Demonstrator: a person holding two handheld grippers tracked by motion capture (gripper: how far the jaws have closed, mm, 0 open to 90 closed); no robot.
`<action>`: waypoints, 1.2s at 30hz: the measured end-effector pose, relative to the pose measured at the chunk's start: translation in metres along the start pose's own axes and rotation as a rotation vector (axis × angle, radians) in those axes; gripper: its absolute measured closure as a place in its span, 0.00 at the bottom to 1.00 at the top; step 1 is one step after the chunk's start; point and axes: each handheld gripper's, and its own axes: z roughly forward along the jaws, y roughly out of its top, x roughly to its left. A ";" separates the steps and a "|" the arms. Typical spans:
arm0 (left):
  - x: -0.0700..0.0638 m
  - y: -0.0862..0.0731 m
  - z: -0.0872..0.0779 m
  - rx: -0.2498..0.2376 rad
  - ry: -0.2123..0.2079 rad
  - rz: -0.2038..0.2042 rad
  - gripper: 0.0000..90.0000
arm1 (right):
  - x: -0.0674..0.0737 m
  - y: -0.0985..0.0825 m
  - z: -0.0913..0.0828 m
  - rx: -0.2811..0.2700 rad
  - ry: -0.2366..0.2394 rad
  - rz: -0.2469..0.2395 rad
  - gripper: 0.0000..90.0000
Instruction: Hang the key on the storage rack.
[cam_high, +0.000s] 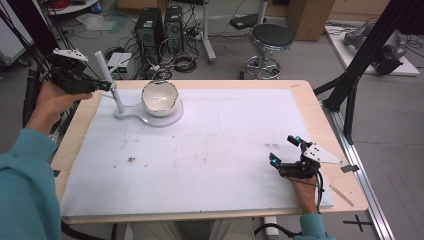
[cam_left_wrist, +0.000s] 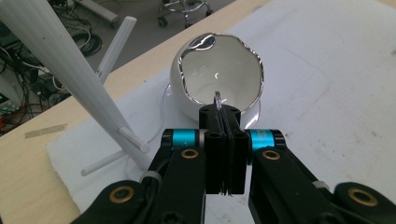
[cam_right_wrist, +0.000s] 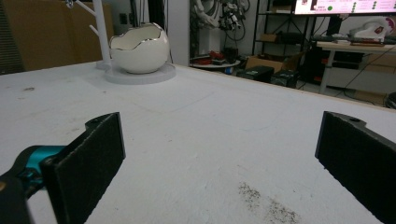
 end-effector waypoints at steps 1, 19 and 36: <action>0.001 0.001 0.000 0.008 -0.002 0.004 0.98 | 0.000 0.000 0.000 0.000 -0.001 -0.001 0.01; 0.015 0.011 0.005 0.164 0.009 0.045 0.98 | 0.000 0.000 0.000 0.000 -0.001 -0.006 0.01; 0.030 0.003 0.018 0.225 0.013 0.033 0.98 | 0.000 0.000 0.000 -0.001 -0.003 -0.008 0.01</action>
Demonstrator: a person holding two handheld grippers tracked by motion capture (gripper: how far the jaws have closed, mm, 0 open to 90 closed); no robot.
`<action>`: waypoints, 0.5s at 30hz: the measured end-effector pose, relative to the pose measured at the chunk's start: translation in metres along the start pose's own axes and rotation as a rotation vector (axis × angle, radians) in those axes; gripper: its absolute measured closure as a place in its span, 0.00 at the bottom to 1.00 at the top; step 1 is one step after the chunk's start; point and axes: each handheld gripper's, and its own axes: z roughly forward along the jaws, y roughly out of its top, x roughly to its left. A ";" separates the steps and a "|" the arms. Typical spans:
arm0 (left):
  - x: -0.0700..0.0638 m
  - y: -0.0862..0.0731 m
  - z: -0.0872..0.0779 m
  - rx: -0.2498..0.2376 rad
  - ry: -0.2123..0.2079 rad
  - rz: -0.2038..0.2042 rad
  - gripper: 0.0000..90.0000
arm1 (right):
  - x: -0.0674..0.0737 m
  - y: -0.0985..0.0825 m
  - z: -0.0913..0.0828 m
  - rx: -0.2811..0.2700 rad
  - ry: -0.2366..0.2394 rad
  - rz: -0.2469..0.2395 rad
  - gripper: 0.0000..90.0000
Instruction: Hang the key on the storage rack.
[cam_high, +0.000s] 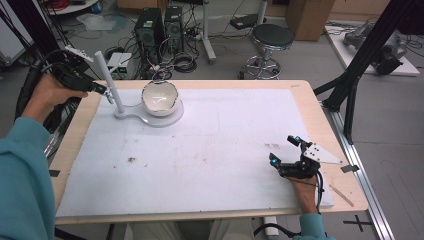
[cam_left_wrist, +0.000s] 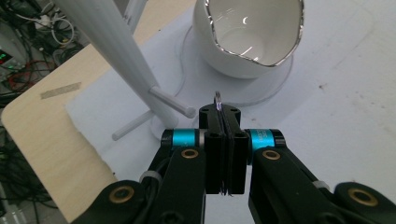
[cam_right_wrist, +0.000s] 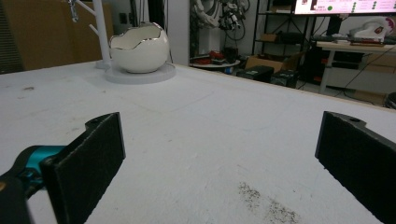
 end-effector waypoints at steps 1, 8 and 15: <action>0.001 -0.001 0.001 0.002 -0.002 -0.003 0.98 | 0.000 0.000 0.000 0.000 0.000 0.000 0.01; 0.006 -0.004 0.004 -0.001 0.001 -0.014 0.98 | 0.000 0.000 0.000 0.001 0.000 0.002 0.01; 0.009 -0.004 0.005 -0.011 -0.007 -0.024 0.98 | 0.000 0.000 0.000 0.001 0.000 0.002 0.01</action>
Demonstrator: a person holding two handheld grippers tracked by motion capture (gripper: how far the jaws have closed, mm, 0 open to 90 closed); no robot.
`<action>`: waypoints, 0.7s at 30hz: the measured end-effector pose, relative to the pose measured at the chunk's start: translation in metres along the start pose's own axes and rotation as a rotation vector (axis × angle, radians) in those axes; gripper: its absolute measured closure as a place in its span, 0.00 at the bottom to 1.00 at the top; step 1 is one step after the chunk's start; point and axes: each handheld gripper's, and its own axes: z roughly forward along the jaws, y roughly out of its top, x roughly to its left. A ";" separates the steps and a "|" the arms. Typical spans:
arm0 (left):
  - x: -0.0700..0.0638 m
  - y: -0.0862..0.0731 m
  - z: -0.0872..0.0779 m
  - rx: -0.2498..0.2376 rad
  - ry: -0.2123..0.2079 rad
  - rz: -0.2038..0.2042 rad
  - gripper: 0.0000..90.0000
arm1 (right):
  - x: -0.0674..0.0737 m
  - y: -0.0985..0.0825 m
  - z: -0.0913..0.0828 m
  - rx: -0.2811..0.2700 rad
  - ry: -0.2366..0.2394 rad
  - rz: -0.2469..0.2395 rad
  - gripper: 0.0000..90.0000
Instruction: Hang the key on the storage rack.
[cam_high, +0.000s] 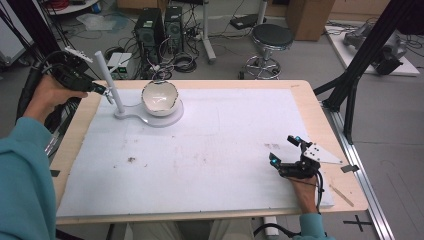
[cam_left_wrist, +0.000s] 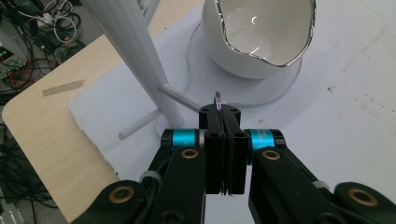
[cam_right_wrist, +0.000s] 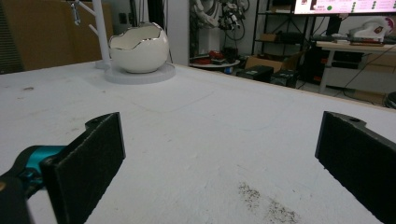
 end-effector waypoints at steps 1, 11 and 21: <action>0.001 0.000 0.000 0.000 -0.002 0.003 0.98 | 0.000 0.000 0.000 0.000 0.000 0.000 0.01; 0.007 -0.001 0.001 -0.011 -0.003 -0.008 0.98 | 0.000 0.000 0.000 -0.001 -0.001 0.002 0.01; 0.013 -0.002 0.005 -0.026 -0.015 -0.008 0.98 | 0.001 0.000 0.000 0.001 -0.005 -0.013 0.01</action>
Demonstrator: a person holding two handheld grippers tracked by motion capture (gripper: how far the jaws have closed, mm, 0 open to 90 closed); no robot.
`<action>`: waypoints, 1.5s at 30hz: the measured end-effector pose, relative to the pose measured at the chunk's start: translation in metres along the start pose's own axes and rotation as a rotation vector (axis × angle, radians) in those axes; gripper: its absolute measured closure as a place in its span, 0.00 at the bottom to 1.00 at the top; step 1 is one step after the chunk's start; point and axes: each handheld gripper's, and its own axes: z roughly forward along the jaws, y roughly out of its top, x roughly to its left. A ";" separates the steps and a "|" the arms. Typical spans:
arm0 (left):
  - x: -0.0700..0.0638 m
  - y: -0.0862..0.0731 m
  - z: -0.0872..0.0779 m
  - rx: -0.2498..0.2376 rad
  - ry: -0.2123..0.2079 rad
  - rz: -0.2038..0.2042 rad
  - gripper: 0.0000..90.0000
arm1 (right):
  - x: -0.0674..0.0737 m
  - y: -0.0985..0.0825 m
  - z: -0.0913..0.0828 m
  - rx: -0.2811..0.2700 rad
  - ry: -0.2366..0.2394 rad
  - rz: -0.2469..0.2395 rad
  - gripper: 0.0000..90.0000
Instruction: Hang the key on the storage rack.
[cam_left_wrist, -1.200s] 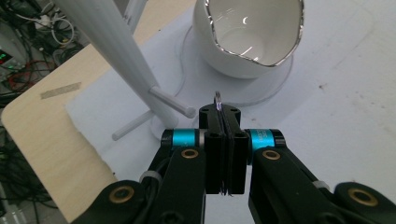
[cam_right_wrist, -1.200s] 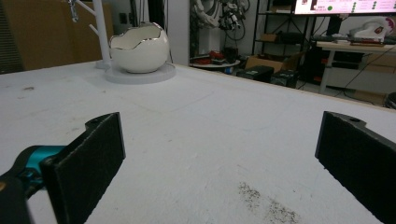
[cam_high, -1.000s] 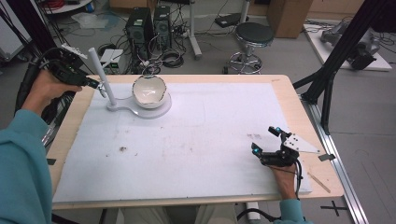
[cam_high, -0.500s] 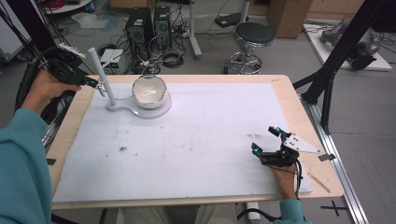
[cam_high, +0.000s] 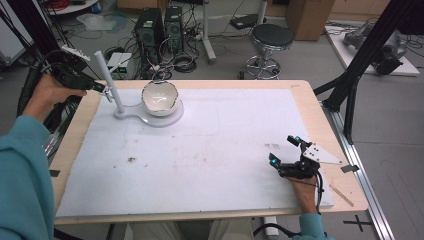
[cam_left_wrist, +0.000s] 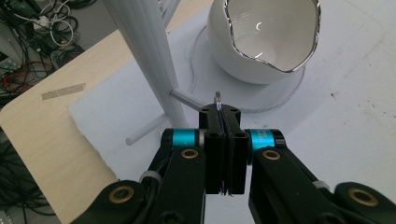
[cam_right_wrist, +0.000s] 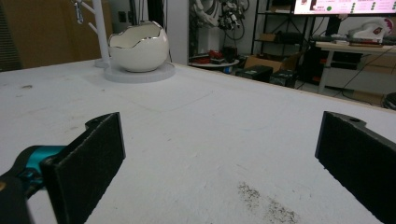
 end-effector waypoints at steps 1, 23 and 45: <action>0.000 0.000 0.000 -0.001 -0.001 -0.001 0.98 | 0.000 0.000 0.000 0.000 0.001 0.002 0.01; 0.005 -0.001 0.006 -0.015 0.005 0.013 0.97 | 0.001 0.000 0.000 0.005 0.007 0.005 0.01; 0.012 -0.008 0.000 -0.101 0.061 0.007 0.68 | 0.001 0.000 0.000 0.005 0.002 0.002 0.01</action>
